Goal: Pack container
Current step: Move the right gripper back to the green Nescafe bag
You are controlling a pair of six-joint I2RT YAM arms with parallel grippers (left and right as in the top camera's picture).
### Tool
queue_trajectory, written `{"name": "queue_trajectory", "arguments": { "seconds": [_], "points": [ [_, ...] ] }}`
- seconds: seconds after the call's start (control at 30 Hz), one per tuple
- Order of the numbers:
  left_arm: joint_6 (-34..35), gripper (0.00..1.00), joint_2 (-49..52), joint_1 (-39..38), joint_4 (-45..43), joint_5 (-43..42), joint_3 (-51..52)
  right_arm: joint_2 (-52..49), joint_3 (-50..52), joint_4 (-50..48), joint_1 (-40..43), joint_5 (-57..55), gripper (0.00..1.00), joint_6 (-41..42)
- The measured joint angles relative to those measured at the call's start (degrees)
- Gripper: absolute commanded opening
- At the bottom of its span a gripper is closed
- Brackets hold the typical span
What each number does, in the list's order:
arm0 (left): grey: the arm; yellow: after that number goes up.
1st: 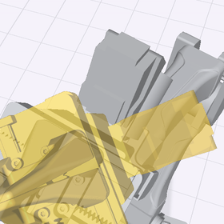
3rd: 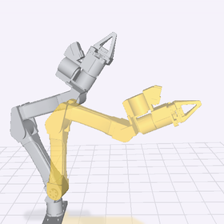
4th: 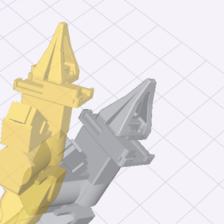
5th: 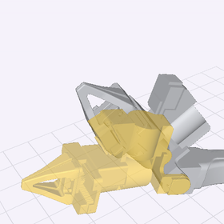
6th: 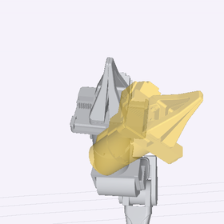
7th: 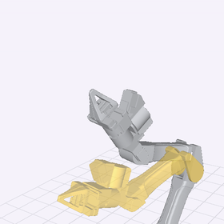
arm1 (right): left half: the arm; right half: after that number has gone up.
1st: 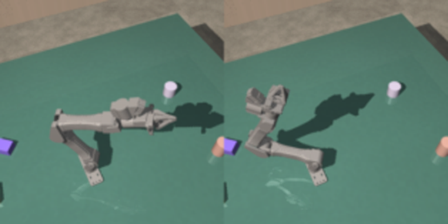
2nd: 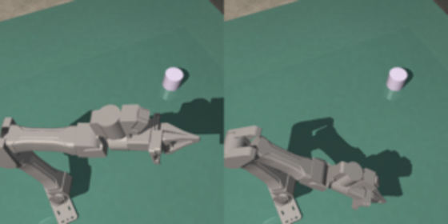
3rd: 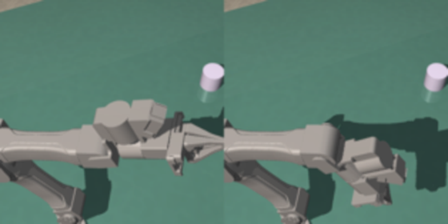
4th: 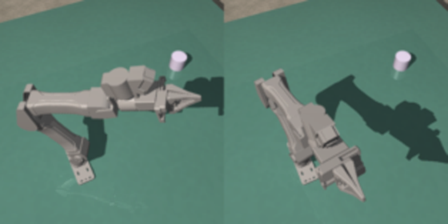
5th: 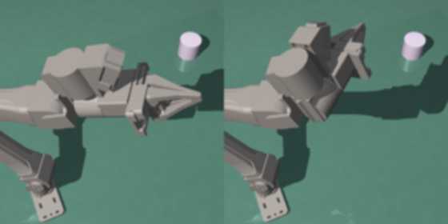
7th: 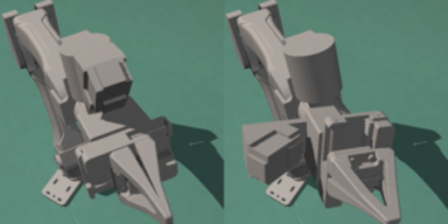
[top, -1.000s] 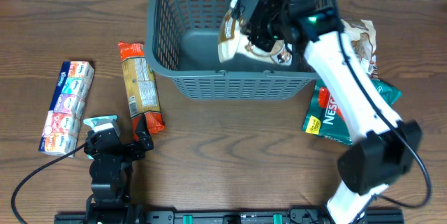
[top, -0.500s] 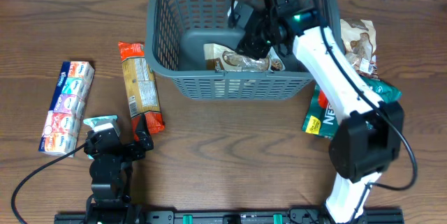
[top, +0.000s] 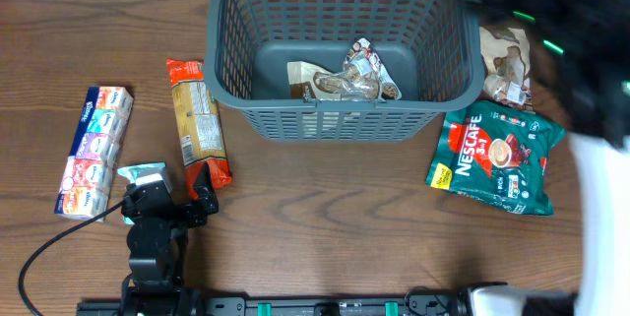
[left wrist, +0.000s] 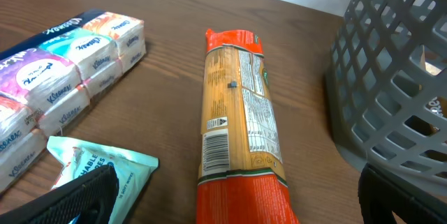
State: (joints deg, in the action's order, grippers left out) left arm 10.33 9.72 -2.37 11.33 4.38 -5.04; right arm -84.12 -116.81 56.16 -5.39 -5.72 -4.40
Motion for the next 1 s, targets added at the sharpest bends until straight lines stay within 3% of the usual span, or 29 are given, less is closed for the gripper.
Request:
{"name": "queue_trajectory", "arguments": {
  "seconds": [0.07,0.17,0.3,0.77,1.0],
  "points": [
    [0.0,0.99,0.0,0.0,0.0,0.0,0.0,2.8,-0.1,7.9,4.8,-4.2,0.99,5.6],
    [0.0,0.99,0.0,0.0,0.0,-0.1,0.0,4.3,0.6,18.2,12.7,-7.9,0.99,12.8],
    [0.0,0.99,0.0,0.0,0.0,-0.2,0.0,3.2,5.5,21.3,20.1,-9.3,0.99,17.0],
    [0.0,0.99,0.0,0.0,0.0,-0.2,0.0,1.8,48.3,-4.8,30.3,7.1,0.99,8.0],
    [0.0,0.99,0.0,0.0,0.0,-0.2,0.0,1.3,58.9,-12.2,33.4,9.7,0.99,3.2]
  ]
}}
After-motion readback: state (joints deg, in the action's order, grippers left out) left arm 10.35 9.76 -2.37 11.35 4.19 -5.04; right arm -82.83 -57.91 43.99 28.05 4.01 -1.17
